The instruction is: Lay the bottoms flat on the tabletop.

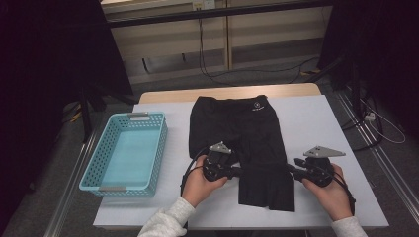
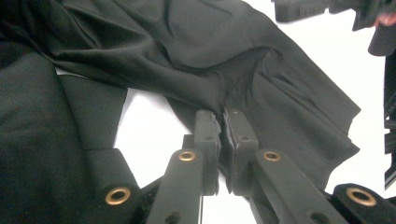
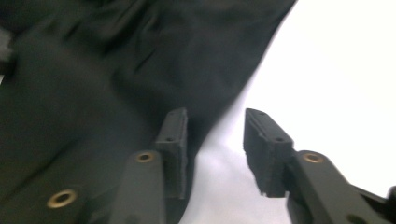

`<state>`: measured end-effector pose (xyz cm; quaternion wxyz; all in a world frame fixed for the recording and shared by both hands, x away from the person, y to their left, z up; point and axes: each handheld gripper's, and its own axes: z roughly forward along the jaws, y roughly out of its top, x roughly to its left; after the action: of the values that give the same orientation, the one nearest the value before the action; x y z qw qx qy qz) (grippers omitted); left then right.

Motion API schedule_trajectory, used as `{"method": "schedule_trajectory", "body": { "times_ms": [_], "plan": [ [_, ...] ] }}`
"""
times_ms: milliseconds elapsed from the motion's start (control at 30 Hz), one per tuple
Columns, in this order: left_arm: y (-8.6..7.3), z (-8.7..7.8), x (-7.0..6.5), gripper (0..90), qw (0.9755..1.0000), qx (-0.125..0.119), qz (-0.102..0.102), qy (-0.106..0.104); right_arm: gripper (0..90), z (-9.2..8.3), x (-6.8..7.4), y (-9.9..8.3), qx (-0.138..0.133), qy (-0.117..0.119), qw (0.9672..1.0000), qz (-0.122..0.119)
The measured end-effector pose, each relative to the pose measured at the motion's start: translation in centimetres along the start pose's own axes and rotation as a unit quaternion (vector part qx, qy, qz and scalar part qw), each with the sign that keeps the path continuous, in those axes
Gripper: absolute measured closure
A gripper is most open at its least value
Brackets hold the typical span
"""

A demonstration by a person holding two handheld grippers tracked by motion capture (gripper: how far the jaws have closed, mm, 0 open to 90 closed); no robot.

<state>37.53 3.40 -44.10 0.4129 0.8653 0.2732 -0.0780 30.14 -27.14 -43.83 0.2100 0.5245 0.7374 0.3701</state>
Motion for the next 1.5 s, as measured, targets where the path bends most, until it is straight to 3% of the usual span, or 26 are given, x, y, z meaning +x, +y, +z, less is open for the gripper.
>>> {"method": "schedule_trajectory", "body": {
  "times_ms": [100,200,300,333,400,567,767,933,1067,1133,1200,1267,1333,1433,1500],
  "plan": [
    [0.0,0.1,0.0,85.6,1.0,0.002,-0.002,-0.001,59.7,0.4,-0.3,0.7,-0.014,0.007,0.9997,0.02],
    [0.0,0.1,0.1,86.4,1.0,0.003,-0.004,-0.003,61.0,1.4,-0.1,0.8,-0.003,0.009,0.9998,0.015],
    [-0.1,0.1,0.1,87.2,1.0,0.004,-0.004,-0.003,60.0,2.4,0.2,0.7,0.016,-0.006,0.9998,0.012],
    [-0.1,0.1,0.1,87.4,1.0,0.005,-0.004,-0.005,61.5,2.7,0.2,0.6,0.023,-0.017,0.9995,0.01],
    [-0.1,0.1,0.0,87.5,1.0,0.004,-0.004,-0.007,66.6,3.1,0.1,0.5,0.034,-0.014,0.9993,0.009],
    [-0.1,0.1,-0.2,88.3,0.9999,0.004,-0.006,-0.011,90.0,3.1,-0.4,0.4,0.031,-0.009,0.9995,0.006],
    [-0.2,0.3,-0.1,88.5,0.9998,0.01,-0.008,-0.013,90.0,2.8,-1.5,0.4,0.007,-0.012,0.9998,0.015],
    [-0.3,0.3,0.0,88.4,0.9999,0.012,-0.008,-0.009,90.0,2.6,-1.8,0.5,0.004,-0.017,0.9998,0.013],
    [-0.2,0.1,-0.1,88.2,0.9999,0.005,-0.006,-0.009,70.5,2.7,-0.9,0.8,-0.004,-0.012,0.9999,-0.007],
    [-0.2,0.2,-0.1,87.7,1.0,0.006,-0.004,-0.007,64.0,3.1,-0.5,0.7,0.009,-0.001,0.9999,-0.01],
    [-0.2,0.2,-0.1,87.8,0.9999,0.008,-0.003,-0.007,61.5,3.6,-0.2,0.6,0.027,-0.005,0.9995,-0.018],
    [-0.3,0.2,0.0,87.9,0.9999,0.009,-0.004,-0.007,63.5,3.8,-0.1,0.6,0.025,-0.008,0.9995,-0.017],
    [-0.4,0.2,0.0,87.9,0.9999,0.01,-0.004,-0.006,78.1,3.8,-0.2,0.6,0.026,-0.006,0.9995,-0.013],
    [-0.4,0.1,0.0,87.9,0.9999,0.011,-0.003,-0.005,88.9,3.9,-0.8,0.6,0.022,0.013,0.9996,0.011],
    [-0.4,0.1,-0.1,87.9,0.9999,0.011,-0.004,-0.002,90.0,3.9,-1.1,0.6,0.021,0.017,0.9994,0.02]
  ]
}}
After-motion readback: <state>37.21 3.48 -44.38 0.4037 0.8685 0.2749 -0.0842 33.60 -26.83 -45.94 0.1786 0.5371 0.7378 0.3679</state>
